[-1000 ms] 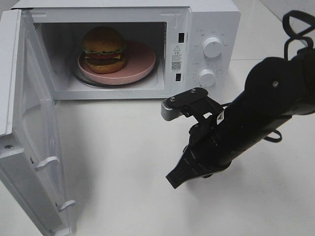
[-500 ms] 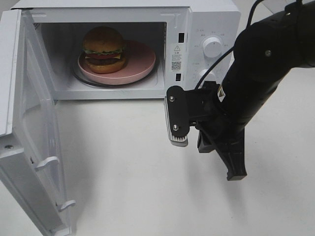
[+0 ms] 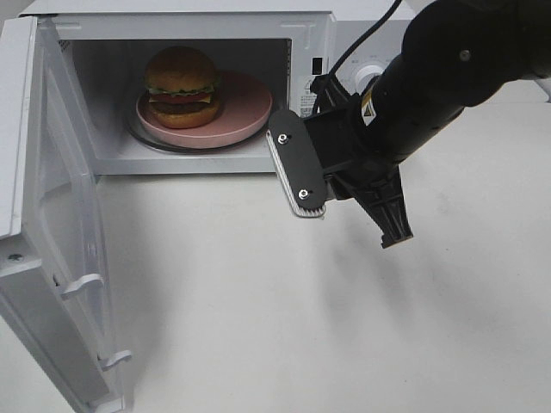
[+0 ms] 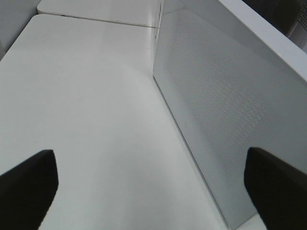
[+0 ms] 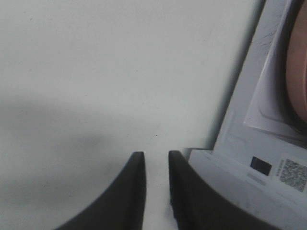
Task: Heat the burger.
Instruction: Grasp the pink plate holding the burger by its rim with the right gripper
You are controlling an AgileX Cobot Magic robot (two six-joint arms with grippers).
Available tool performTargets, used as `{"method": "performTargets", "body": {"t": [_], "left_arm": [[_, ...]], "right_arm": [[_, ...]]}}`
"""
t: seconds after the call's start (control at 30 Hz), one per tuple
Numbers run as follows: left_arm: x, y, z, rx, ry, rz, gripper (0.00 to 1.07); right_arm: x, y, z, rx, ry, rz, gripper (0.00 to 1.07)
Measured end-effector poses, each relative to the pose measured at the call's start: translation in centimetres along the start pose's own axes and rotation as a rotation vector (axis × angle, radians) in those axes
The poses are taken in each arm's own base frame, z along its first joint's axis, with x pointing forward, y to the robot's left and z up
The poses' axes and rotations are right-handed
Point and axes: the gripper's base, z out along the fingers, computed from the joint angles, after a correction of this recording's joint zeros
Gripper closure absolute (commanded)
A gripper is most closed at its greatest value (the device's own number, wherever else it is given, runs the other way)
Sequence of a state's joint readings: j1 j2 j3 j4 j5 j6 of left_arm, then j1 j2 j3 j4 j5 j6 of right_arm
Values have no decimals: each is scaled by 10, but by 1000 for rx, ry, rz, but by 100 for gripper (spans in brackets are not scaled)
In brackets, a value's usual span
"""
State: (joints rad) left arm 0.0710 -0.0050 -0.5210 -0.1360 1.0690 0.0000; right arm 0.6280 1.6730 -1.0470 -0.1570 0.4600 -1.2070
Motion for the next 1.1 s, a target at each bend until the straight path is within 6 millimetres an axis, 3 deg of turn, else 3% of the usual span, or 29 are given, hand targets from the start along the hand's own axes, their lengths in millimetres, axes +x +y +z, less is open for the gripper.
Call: {"method": "performTargets", "body": {"t": [0.03, 0.07, 0.1, 0.13, 0.17, 0.2, 0.23, 0.27, 0.57, 0.73, 1.1], "left_arm": [[0, 0, 0, 0, 0, 0, 9], [0, 0, 0, 0, 0, 0, 9], [0, 0, 0, 0, 0, 0, 9], [0, 0, 0, 0, 0, 0, 9], [0, 0, 0, 0, 0, 0, 9], [0, 0, 0, 0, 0, 0, 9], [0, 0, 0, 0, 0, 0, 9], [0, 0, 0, 0, 0, 0, 9], [0, 0, 0, 0, 0, 0, 9], [0, 0, 0, 0, 0, 0, 9], [0, 0, 0, 0, 0, 0, 9]], "right_arm": [[0, 0, 0, 0, 0, 0, 73], [-1, -3, 0, 24, -9, 0, 54], [-1, -4, -1, 39, -14, -1, 43], [-1, -4, -1, 39, -14, -1, 43], [-2, -7, -1, 66, -24, -1, 25], [-2, -7, -1, 66, -24, -1, 25], [-3, -9, -1, 88, -32, -1, 10], [-3, -10, -1, 105, -36, -6, 5], [-4, -17, -3, 162, -35, -43, 7], [-7, -31, -3, 191, -38, -46, 8], [-19, -63, 25, 192, -37, -48, 11]]}}
